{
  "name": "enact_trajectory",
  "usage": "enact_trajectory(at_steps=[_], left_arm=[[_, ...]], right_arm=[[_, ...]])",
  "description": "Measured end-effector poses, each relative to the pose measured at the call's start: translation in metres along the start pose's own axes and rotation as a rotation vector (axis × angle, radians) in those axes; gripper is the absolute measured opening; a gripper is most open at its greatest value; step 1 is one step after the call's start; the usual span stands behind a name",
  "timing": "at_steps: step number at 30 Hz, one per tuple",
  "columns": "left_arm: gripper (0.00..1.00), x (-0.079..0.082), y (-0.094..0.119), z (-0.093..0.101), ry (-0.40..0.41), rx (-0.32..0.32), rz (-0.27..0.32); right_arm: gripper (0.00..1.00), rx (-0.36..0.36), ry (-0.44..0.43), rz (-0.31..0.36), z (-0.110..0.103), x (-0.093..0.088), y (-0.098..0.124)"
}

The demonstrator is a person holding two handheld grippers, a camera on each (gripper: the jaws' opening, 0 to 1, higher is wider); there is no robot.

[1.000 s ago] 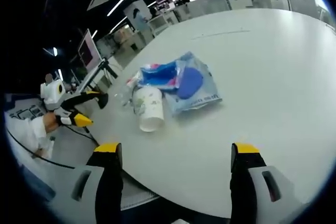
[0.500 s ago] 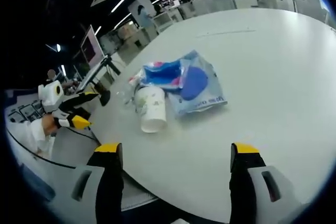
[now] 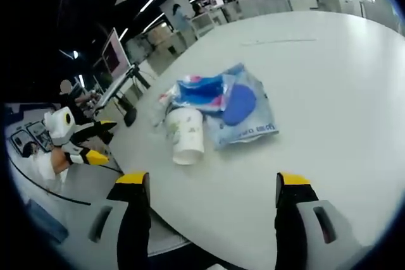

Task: Arrange the tabletop items into an orderly group along one side of the table until the central work area is clear of visible clutter.

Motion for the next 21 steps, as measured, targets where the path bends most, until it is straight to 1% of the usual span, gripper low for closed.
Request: enact_trajectory(at_steps=[2, 5, 9, 11, 14, 16, 19, 21], left_arm=[[0.94, -0.001, 0.001, 0.002, 0.005, 0.005, 0.006], [0.94, -0.005, 0.001, 0.006, 0.030, 0.012, 0.006], [0.94, -0.008, 0.002, 0.012, 0.043, 0.022, 0.009], [0.95, -0.008, 0.003, 0.015, 0.060, 0.037, 0.030], [0.96, -0.010, 0.006, 0.018, 0.070, 0.048, 0.046], [0.97, -0.011, 0.006, 0.020, 0.063, 0.049, 0.043], [0.97, -0.009, 0.008, 0.021, 0.021, 0.065, 0.038], [0.96, -0.010, 0.007, 0.023, 0.018, 0.071, 0.040]], right_arm=[[0.80, 0.003, -0.004, 0.002, -0.002, 0.004, 0.000], [0.80, 0.017, 0.012, 0.004, -0.007, 0.011, -0.002], [0.79, 0.036, 0.039, -0.001, -0.011, 0.017, -0.006], [0.79, 0.043, 0.055, -0.008, -0.013, 0.019, -0.008], [0.78, 0.056, 0.081, -0.022, -0.017, 0.023, -0.011], [0.77, 0.067, 0.101, -0.029, -0.020, 0.026, -0.012], [0.75, 0.079, 0.142, -0.041, -0.021, 0.031, -0.015], [0.72, 0.093, 0.176, -0.050, -0.024, 0.035, -0.016]])
Point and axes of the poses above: the point that each gripper's makers call its tool centre point, and the gripper's own axes: y roughly backward along the fingers, z roughly to its right, x roughly out of its top, the point moved 6 cm from there along y, roughly backward along the fingers, and after that the axes turned 5 degrees about -x, right-handed, at the moved point
